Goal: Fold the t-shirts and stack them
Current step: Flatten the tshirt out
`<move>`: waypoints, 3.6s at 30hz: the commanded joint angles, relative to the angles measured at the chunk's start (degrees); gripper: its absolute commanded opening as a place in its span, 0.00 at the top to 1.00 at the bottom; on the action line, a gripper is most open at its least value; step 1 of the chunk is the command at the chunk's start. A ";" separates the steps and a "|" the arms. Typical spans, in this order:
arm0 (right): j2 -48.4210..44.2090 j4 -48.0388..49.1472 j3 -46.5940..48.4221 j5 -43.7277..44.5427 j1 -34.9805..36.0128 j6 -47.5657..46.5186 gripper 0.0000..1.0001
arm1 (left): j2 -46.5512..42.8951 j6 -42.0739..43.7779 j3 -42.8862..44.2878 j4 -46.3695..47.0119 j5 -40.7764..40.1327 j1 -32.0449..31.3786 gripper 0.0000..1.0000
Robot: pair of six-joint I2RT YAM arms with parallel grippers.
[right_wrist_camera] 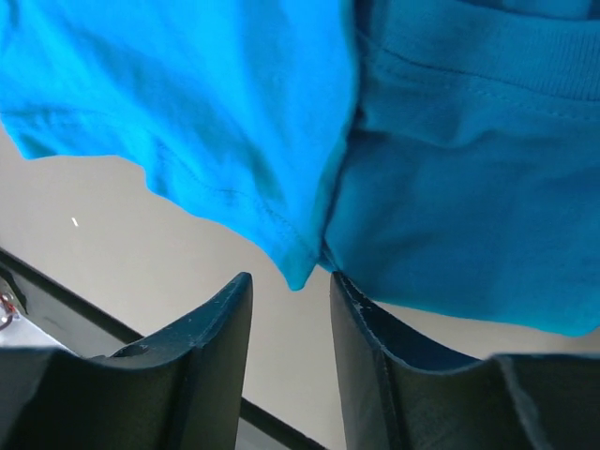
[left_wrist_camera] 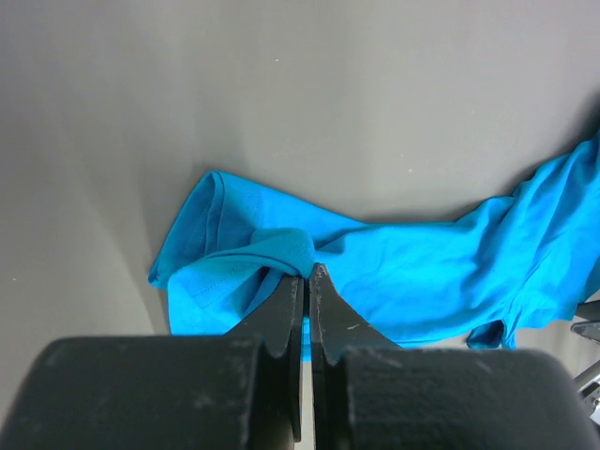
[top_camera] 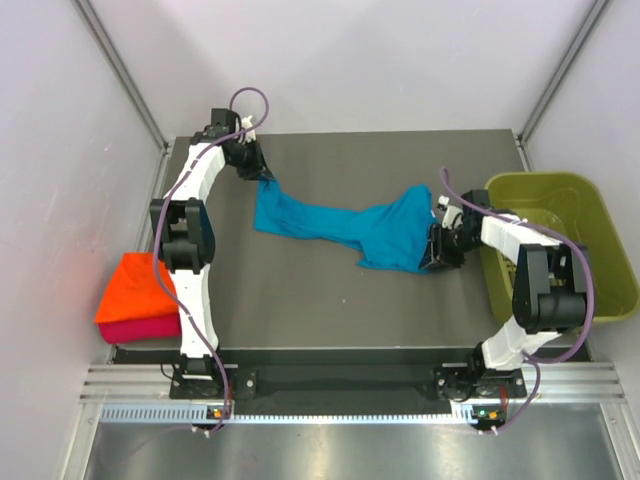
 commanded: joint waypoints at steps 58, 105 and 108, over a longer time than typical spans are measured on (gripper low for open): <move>-50.72 -0.86 49.37 1.32 -3.63 -4.89 1.00 | -76.33 15.74 -18.48 9.94 -3.05 2.17 1.00; 16.82 20.07 70.57 9.59 4.46 -9.81 1.00 | -19.11 15.73 -4.67 28.58 -2.79 1.47 1.00; 9.70 19.10 67.76 11.16 5.07 -10.86 1.00 | -25.00 16.44 -7.83 27.88 -3.06 1.64 1.00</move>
